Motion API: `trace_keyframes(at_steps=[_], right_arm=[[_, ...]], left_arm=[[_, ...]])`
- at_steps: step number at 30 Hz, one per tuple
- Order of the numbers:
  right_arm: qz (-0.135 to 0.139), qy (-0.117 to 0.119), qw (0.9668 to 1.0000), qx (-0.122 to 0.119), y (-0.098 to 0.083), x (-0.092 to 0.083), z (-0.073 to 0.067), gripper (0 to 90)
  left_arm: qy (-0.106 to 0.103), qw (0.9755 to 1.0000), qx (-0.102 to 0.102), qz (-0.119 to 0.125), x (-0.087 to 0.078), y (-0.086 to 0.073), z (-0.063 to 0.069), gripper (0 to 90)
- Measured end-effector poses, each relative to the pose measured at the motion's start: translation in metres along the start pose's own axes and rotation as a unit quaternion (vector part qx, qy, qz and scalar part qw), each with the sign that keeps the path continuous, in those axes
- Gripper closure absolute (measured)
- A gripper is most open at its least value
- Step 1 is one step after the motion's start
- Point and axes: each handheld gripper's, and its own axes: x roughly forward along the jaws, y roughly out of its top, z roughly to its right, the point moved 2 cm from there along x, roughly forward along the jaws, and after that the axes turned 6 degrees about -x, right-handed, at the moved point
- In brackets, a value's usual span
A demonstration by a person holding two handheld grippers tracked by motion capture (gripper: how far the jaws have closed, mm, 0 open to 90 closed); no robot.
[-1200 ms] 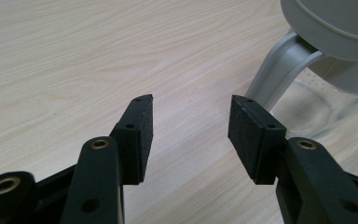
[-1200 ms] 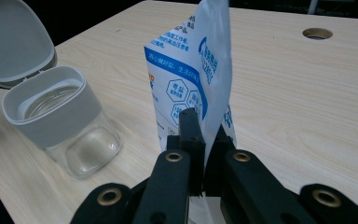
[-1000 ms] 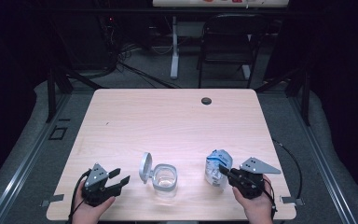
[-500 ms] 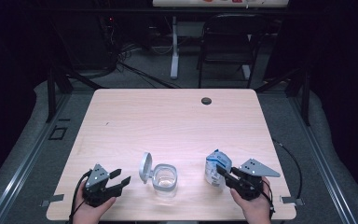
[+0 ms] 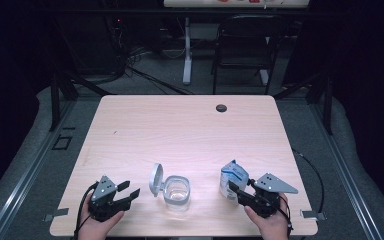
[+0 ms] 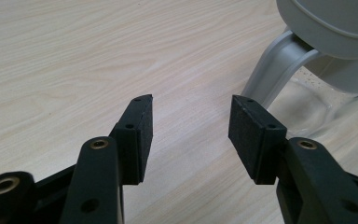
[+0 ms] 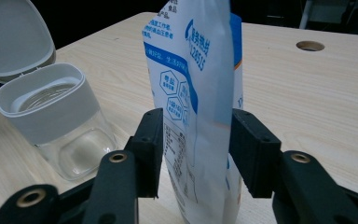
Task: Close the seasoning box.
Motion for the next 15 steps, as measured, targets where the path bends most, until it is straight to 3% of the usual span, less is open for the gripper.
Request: trace_keyframes(at_steps=[10, 15], right_arm=[[0.003, -0.008, 0.9999, -0.008, -0.006, -0.002, 0.002, 45.9], [0.002, -0.011, 0.9999, -0.001, -0.012, 0.002, 0.001, 43.9]], left_arm=[[0.001, 1.0, -0.005, 0.004, 0.0, -0.001, 0.0, 50.2], [0.002, 1.0, -0.004, 0.004, 0.0, -0.001, 0.0, 50.1]])
